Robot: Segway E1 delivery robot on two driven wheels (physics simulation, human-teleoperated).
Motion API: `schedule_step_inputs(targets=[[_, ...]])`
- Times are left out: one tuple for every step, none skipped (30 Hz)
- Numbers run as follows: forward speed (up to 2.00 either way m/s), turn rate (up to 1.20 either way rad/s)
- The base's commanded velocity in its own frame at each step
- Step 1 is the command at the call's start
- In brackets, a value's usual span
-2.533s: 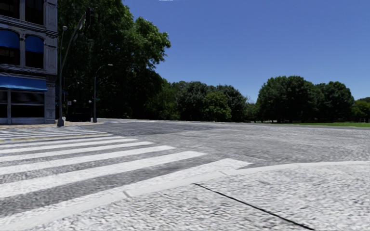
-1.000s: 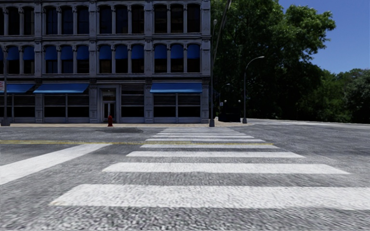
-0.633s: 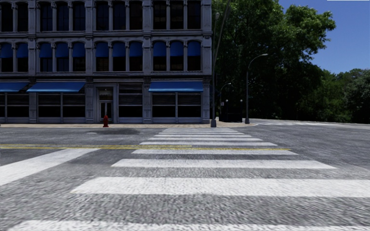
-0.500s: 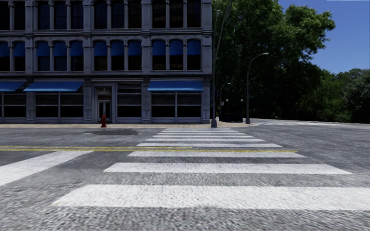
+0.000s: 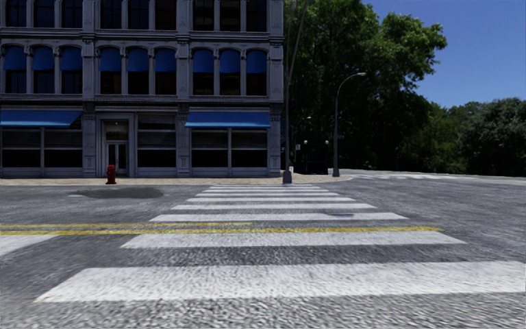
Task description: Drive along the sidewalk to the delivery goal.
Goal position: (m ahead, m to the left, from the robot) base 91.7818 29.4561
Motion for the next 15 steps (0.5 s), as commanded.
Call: schedule_step_inputs(targets=[[2.00,0.00],[2.00,0.00],[2.00,0.00],[2.00,0.00],[2.00,0.00],[2.00,0.00],[2.00,0.00],[2.00,0.00],[2.00,0.00],[2.00,0.00],[2.00,0.00],[2.00,0.00],[2.00,0.00],[2.00,0.00],[2.00,0.00]])
